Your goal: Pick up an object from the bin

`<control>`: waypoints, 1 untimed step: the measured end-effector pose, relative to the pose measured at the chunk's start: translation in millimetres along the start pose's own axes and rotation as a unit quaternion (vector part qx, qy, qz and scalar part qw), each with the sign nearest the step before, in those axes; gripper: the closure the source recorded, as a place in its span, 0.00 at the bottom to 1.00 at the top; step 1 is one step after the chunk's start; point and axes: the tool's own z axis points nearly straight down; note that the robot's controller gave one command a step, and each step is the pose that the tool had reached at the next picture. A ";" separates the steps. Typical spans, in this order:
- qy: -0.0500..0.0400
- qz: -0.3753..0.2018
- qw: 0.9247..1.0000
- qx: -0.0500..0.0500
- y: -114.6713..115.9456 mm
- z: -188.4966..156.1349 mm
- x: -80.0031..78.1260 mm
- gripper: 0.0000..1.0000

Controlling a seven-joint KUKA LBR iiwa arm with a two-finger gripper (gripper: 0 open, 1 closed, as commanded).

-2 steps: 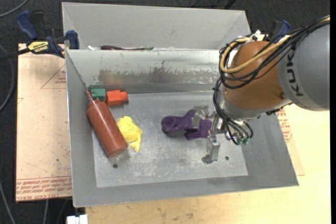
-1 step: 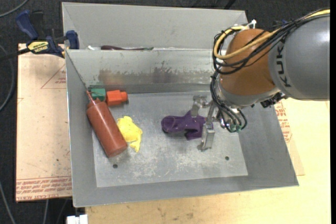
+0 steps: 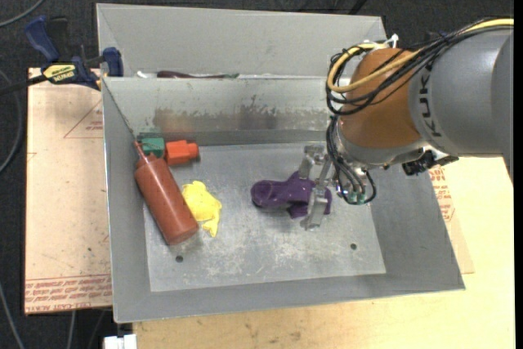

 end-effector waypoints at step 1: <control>0.005 -0.037 0.999 0.001 2.3 37.1 -3.1 0.00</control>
Offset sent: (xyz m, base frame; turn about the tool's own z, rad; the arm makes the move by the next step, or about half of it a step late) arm 0.0148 -0.0076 -0.0489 0.0758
